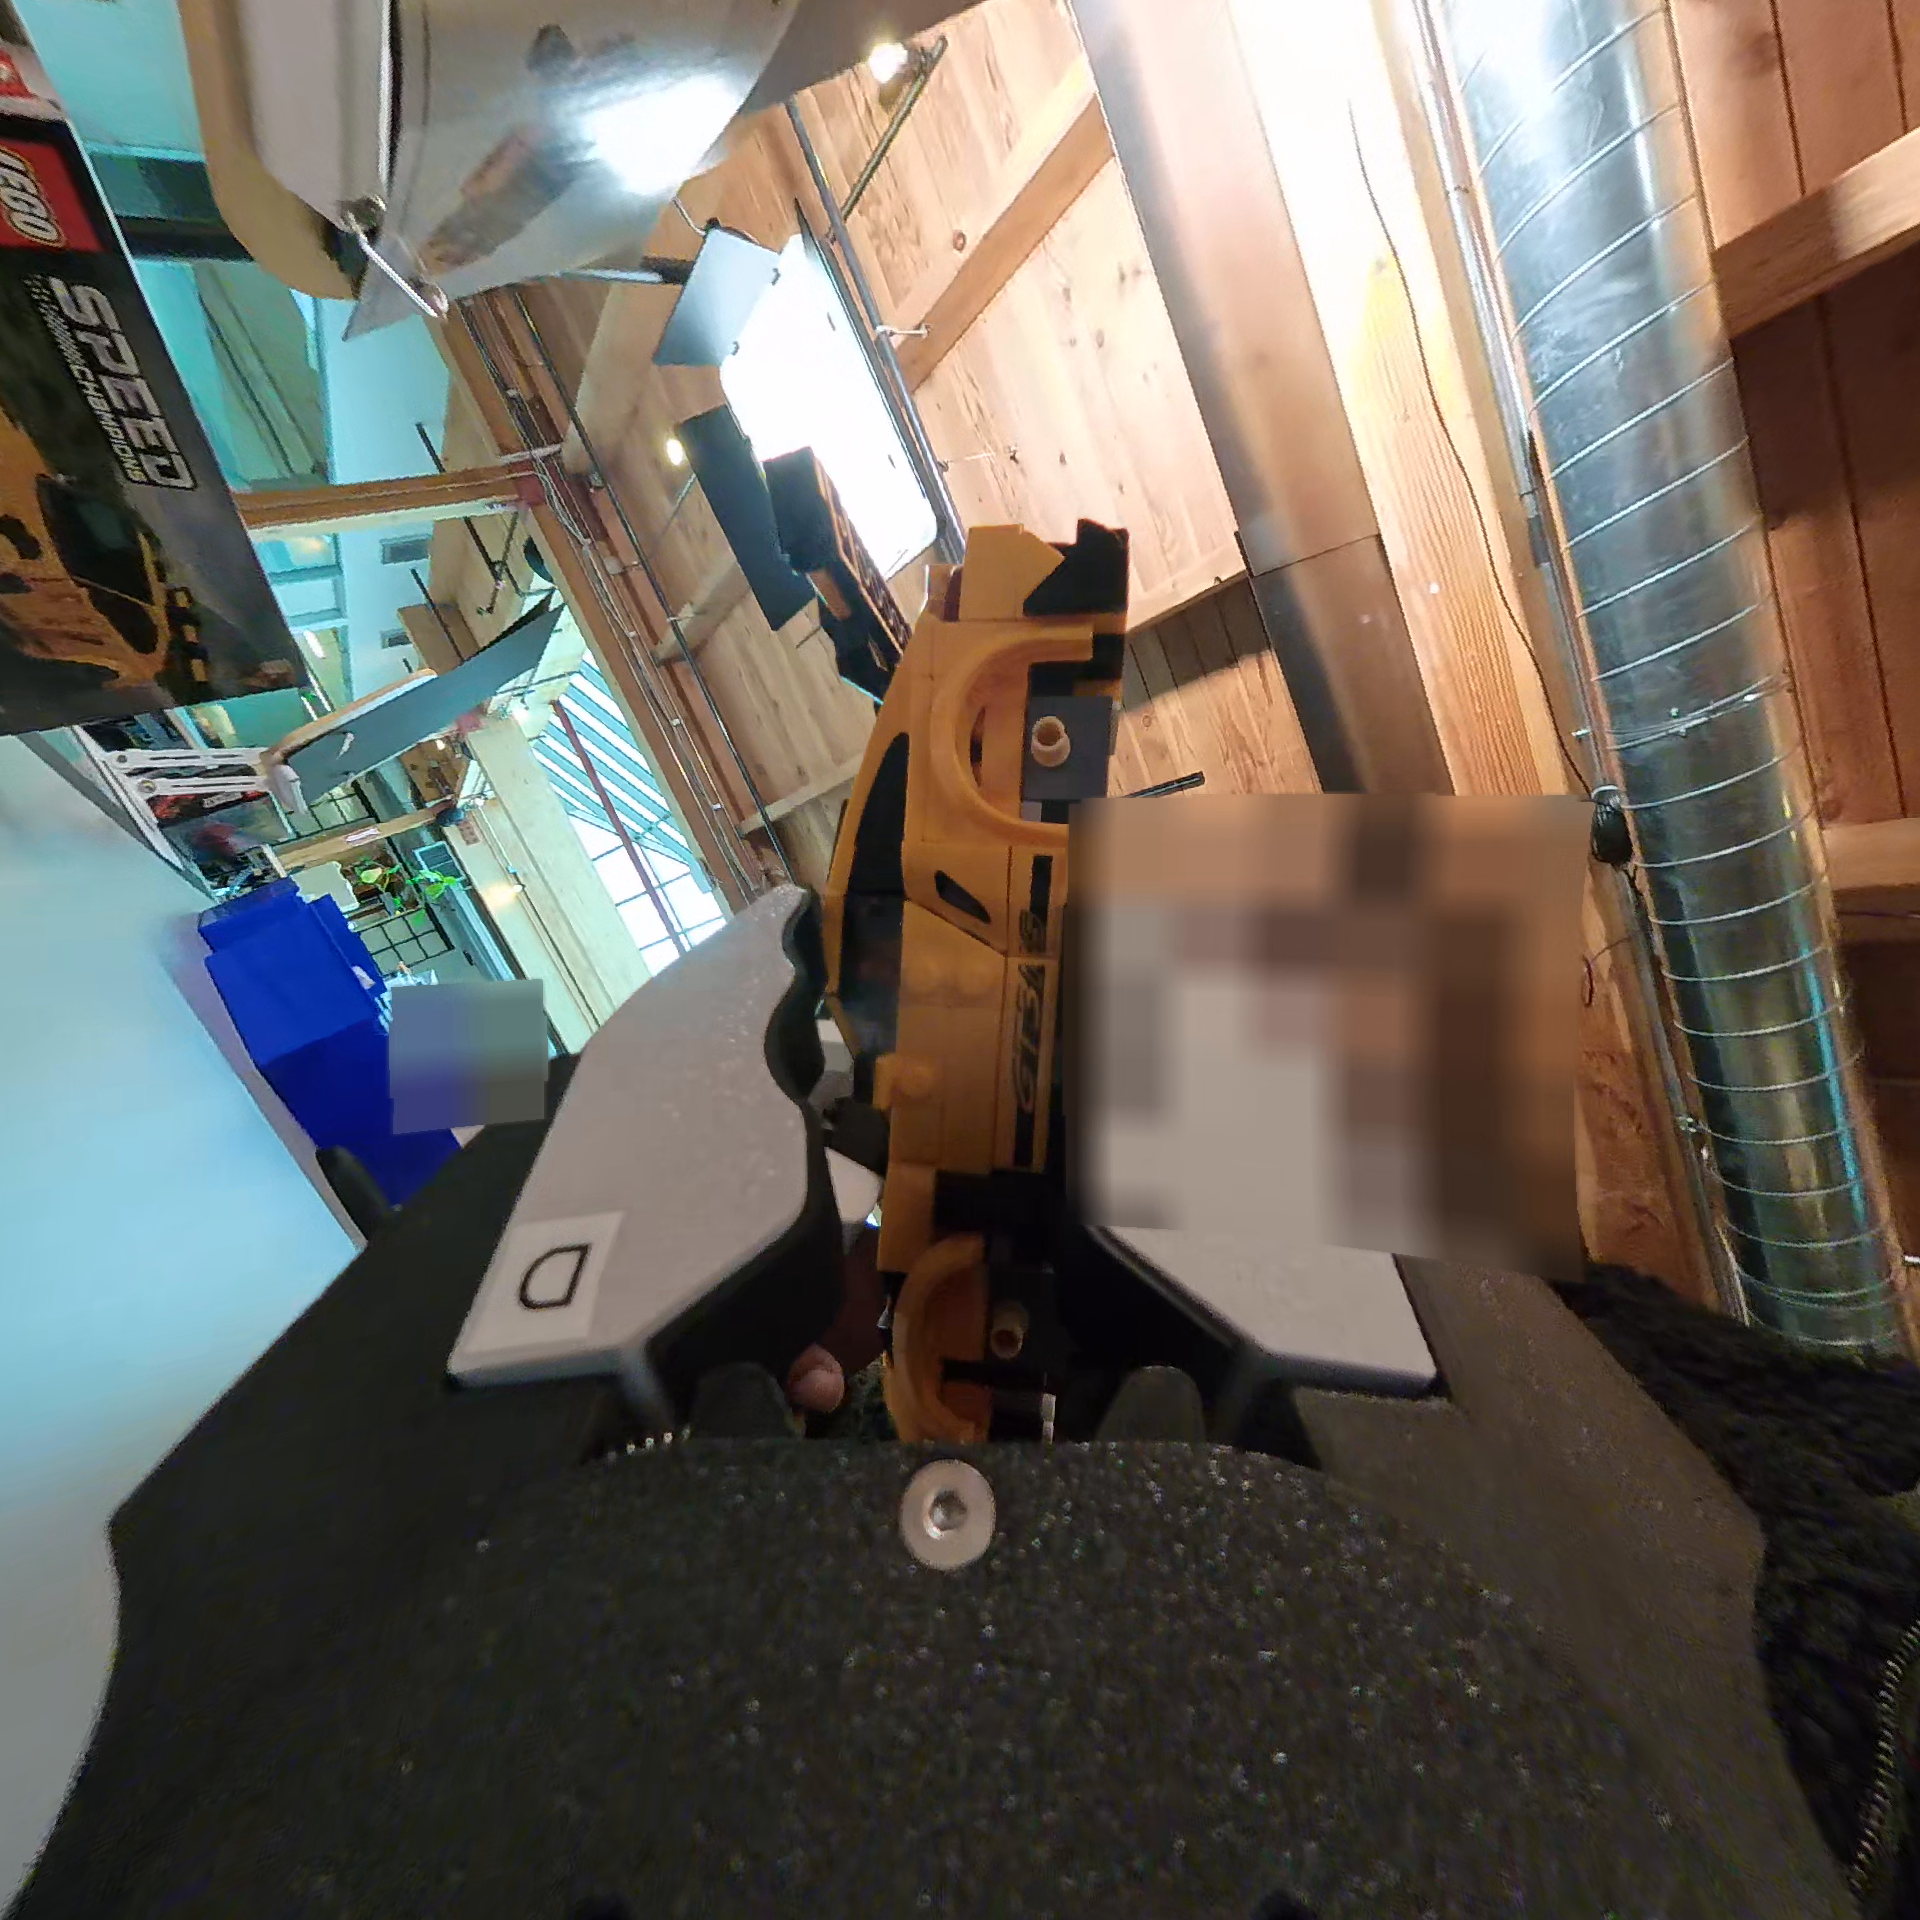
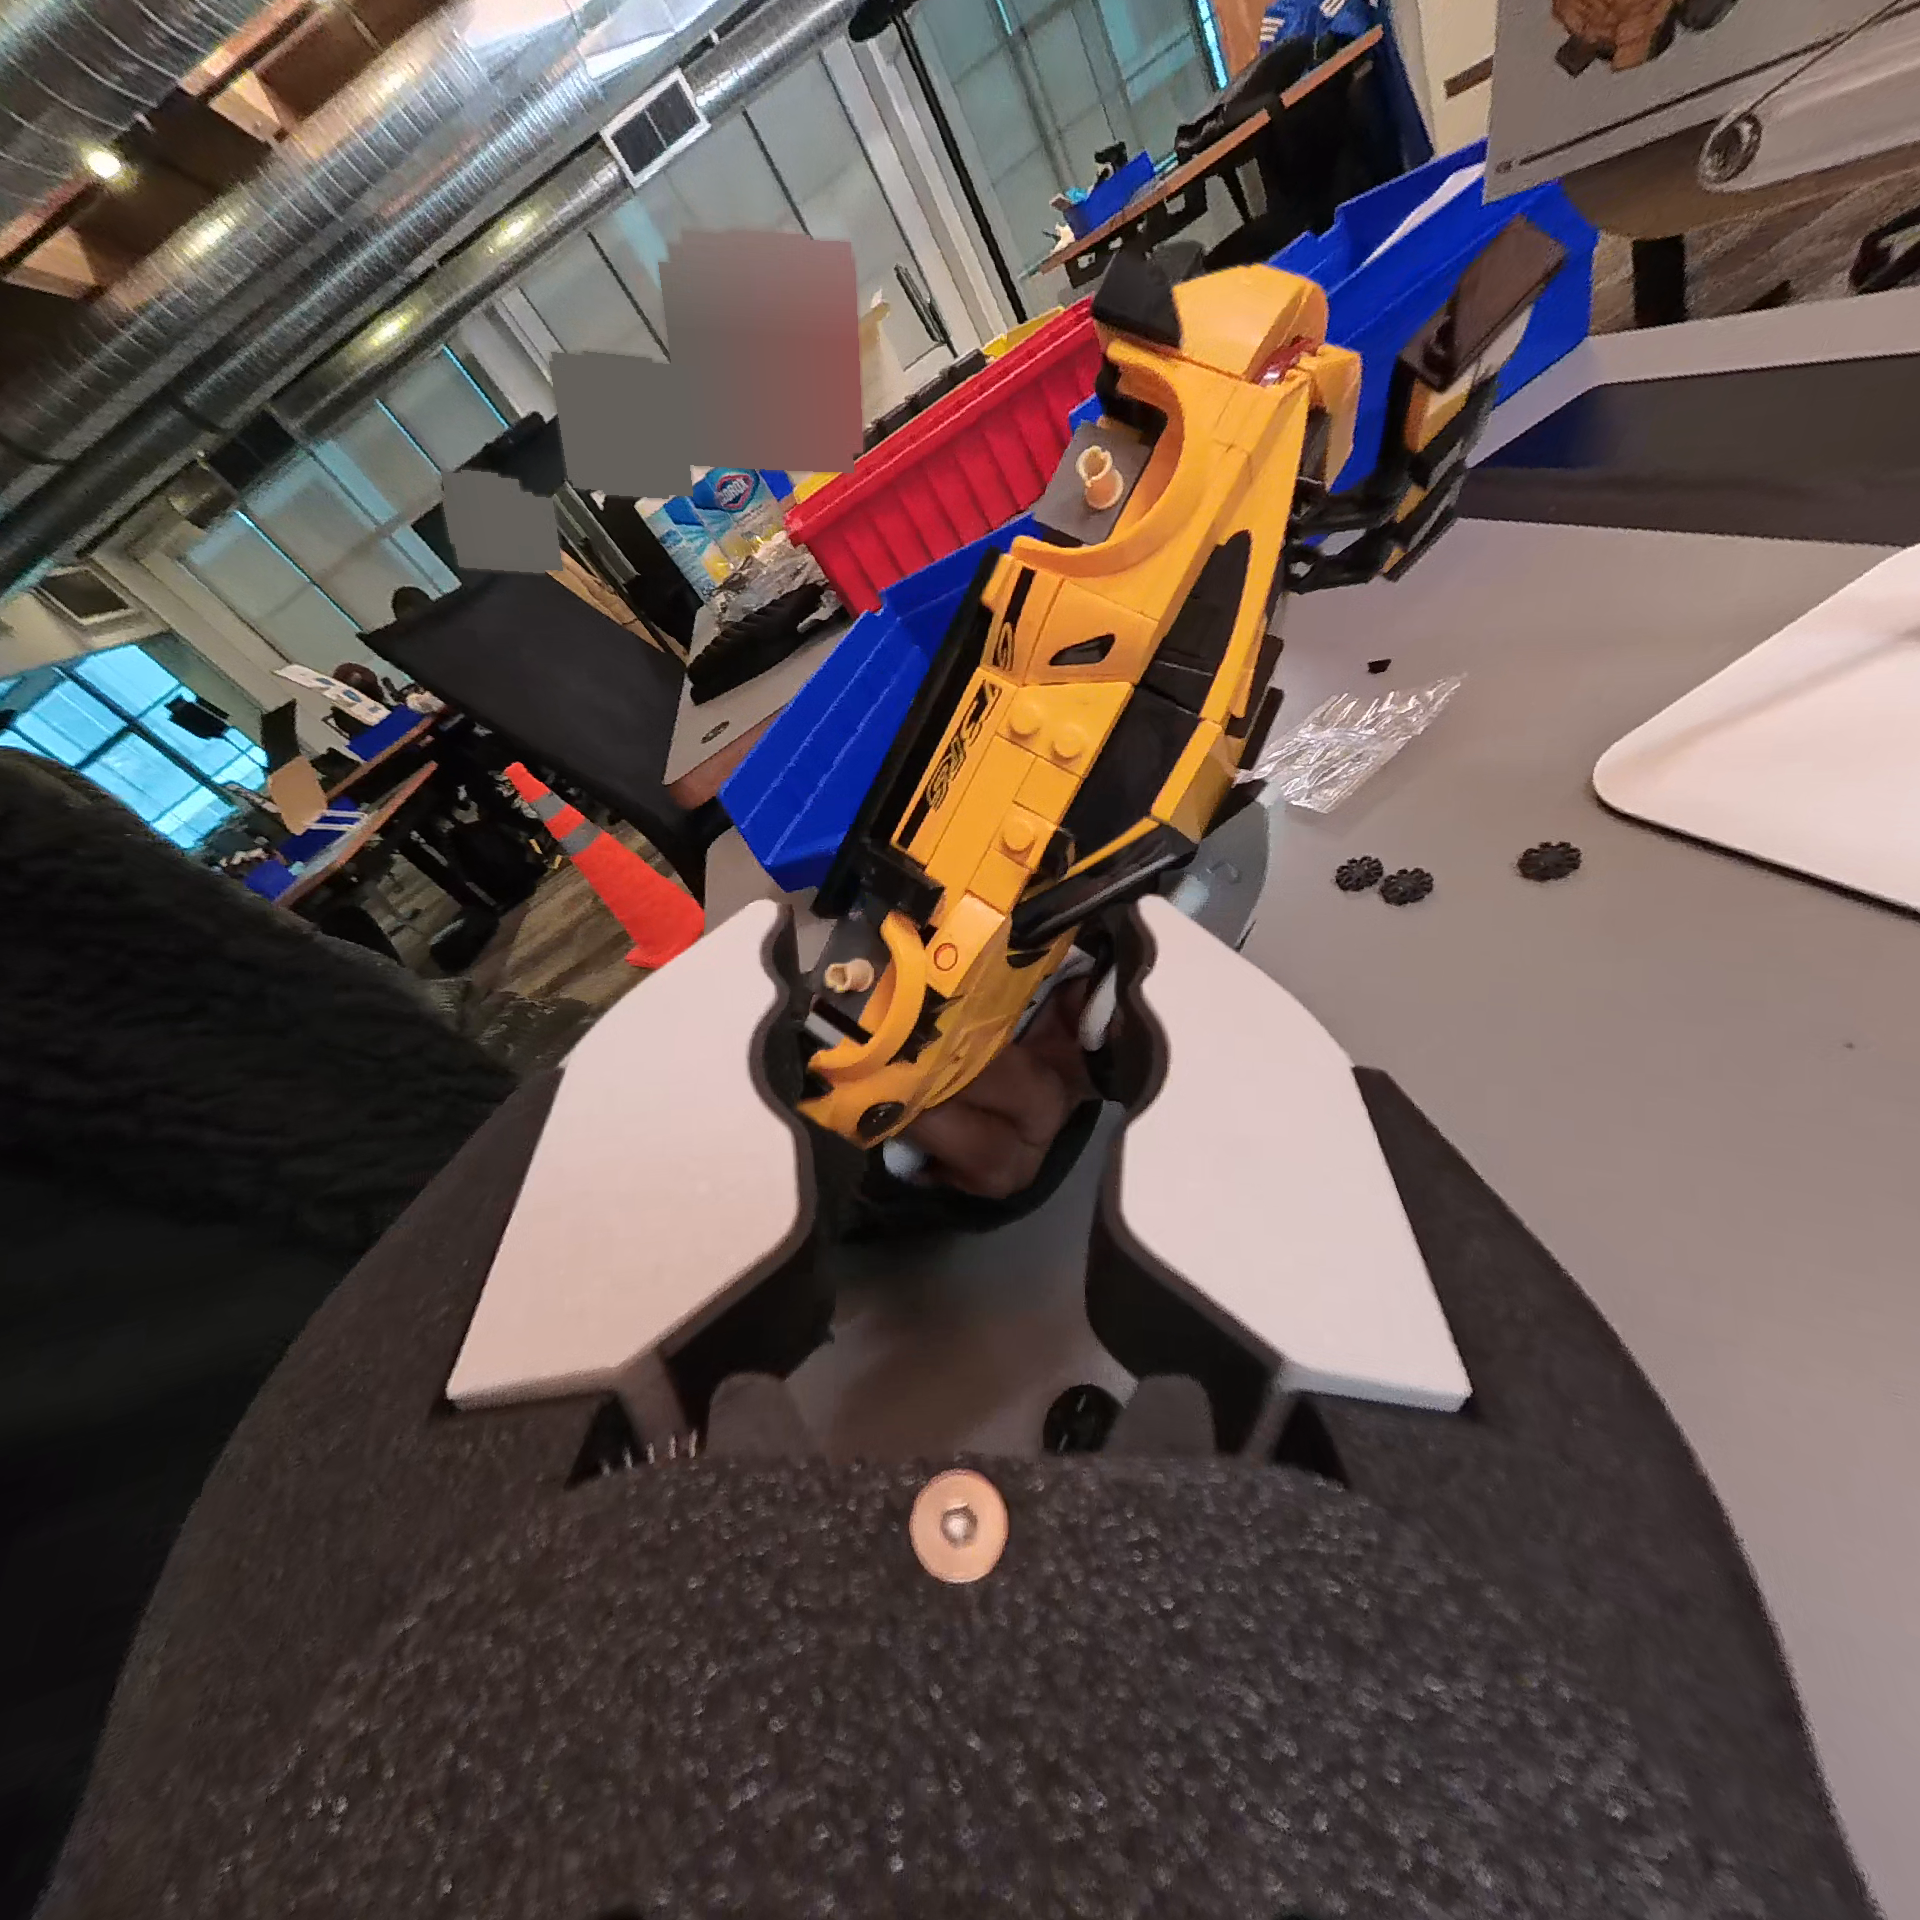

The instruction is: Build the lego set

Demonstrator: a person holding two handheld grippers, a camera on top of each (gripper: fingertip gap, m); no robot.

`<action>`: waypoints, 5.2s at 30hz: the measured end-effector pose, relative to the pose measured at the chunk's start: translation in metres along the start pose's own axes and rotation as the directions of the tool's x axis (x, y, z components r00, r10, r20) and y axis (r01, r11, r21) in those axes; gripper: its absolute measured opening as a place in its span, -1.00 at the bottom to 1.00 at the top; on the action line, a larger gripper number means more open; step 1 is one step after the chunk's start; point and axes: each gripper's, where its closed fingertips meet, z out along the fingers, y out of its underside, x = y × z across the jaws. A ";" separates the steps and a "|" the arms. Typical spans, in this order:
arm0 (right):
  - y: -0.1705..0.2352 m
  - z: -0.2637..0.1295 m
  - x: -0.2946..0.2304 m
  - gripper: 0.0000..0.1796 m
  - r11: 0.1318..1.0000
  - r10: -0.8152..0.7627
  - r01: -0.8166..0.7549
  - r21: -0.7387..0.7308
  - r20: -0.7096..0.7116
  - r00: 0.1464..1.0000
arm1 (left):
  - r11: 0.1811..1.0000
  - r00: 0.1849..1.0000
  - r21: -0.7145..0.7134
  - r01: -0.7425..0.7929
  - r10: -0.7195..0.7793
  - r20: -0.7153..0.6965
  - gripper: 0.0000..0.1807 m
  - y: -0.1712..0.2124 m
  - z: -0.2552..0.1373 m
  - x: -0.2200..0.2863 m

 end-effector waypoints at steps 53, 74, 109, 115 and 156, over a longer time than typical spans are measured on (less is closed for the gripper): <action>0.014 -0.018 -0.045 -0.73 0.996 -0.072 0.052 0.068 0.338 0.938 | 0.822 0.905 -0.379 -0.425 0.387 -0.175 -0.47 0.050 0.015 0.046; 0.012 -0.020 -0.040 -0.73 0.994 -0.070 0.039 0.098 0.328 0.942 | 0.854 0.923 -0.351 -0.385 0.348 -0.164 -0.47 0.046 0.013 0.044; 0.019 -0.004 0.033 -0.91 0.990 0.136 -0.133 0.043 -0.068 0.988 | 0.853 0.657 -0.107 -0.511 0.468 0.591 -0.47 -0.029 -0.018 -0.017; 0.016 -0.007 0.033 -0.92 0.983 0.170 -0.168 0.069 -0.026 0.985 | 0.882 0.739 -0.044 -0.468 0.418 0.528 -0.46 -0.028 -0.016 -0.012; 0.005 -0.041 0.041 -0.60 0.891 0.433 -0.450 0.068 0.173 0.884 | 0.802 0.738 -0.518 -0.299 0.538 0.407 -0.33 0.052 -0.003 -0.026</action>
